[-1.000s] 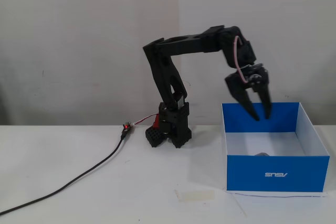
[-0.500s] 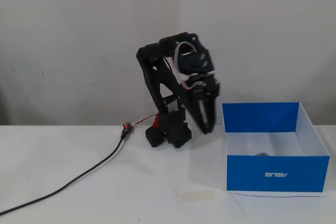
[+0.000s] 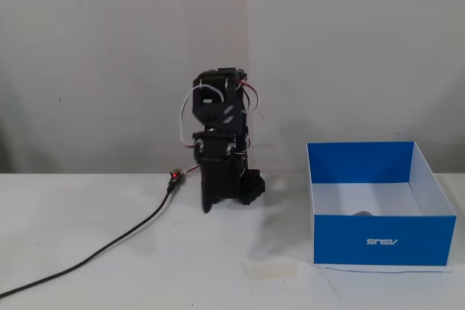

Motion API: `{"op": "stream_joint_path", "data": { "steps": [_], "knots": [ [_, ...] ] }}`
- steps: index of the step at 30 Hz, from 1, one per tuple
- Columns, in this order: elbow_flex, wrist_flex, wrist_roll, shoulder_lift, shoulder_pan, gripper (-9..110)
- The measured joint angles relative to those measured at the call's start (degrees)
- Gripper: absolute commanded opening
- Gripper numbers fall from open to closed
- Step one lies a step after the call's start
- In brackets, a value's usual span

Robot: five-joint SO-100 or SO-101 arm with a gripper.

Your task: Pick the gray block and keep it in the box.

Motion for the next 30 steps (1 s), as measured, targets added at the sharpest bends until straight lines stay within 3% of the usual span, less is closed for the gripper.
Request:
{"op": "stream_joint_path", "data": {
  "steps": [11, 30],
  "knots": [
    [13.7, -7.2, 6.9, 9.8, 2.9, 0],
    [28.9, -6.3, 9.2, 30.1, 4.0, 0]
  ]
}}
